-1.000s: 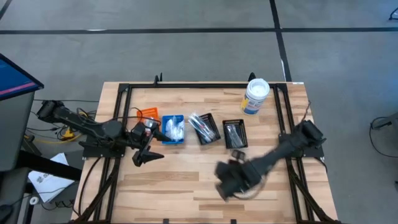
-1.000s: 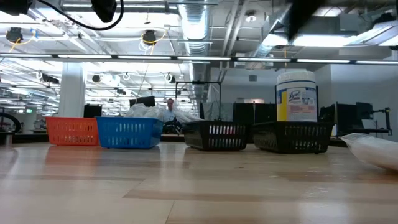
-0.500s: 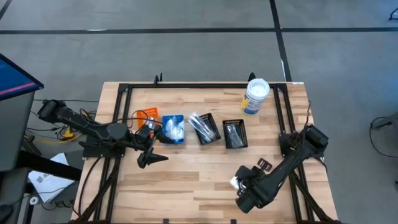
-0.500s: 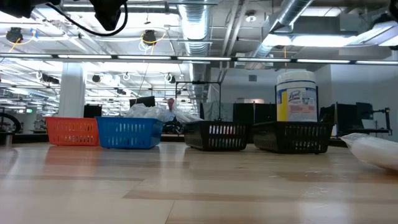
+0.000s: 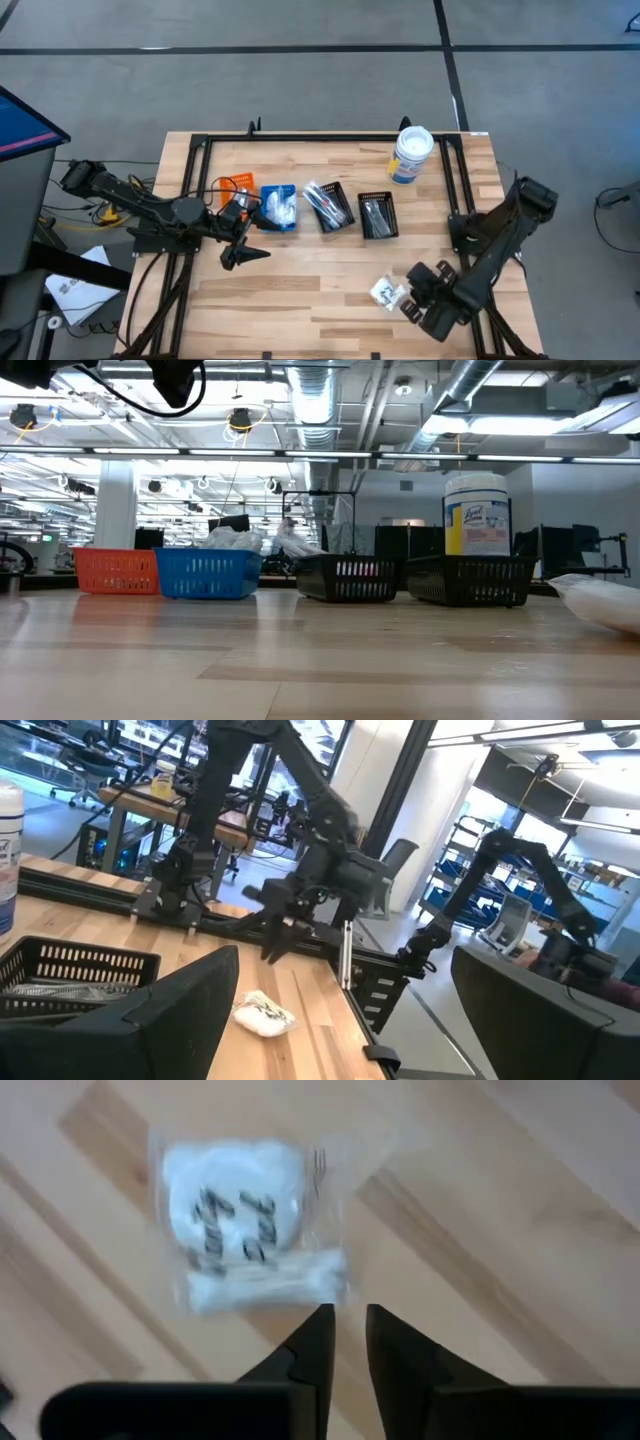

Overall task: Pick & Place Travel size toiletries
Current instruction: Put the pack of cotton buds into the blue bin

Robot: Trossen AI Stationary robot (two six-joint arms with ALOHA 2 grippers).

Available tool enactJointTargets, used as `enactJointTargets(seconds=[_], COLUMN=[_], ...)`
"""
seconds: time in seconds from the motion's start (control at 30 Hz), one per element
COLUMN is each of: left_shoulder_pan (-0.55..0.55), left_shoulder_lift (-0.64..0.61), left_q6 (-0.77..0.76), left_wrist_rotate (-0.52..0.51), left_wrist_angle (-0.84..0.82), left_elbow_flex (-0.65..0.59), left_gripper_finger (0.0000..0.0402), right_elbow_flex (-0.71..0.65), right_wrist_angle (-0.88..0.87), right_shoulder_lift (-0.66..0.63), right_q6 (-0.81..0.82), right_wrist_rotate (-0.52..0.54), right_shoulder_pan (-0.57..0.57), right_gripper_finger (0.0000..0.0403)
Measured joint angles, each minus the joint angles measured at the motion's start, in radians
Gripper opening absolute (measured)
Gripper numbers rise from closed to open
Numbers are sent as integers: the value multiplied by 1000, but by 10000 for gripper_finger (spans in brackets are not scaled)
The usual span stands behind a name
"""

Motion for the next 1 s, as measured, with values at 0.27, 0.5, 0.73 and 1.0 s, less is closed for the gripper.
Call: enactJointTargets(seconds=[0.27, 0.5, 0.73, 1.0], left_shoulder_pan=[0, 0, 0, 0], left_shoulder_lift=[0, 0, 0, 0], left_q6=[0, -1, -3, -3], left_wrist_rotate=[0, 0, 0, 0], left_wrist_angle=[7, 6, 6, 6], left_elbow_flex=[0, 0, 0, 0], left_gripper_finger=[360, 360, 360, 360], right_elbow_flex=[-129, -142, -142, -142], right_wrist_angle=[73, 254, 204, 200], right_shoulder_lift=[-49, -41, -41, 44], right_q6=[18, -176, -152, -113], right_wrist_rotate=[35, 21, 13, -4], right_shoulder_pan=[-60, -114, -120, -99], right_gripper_finger=[80, 193, 272, 275])
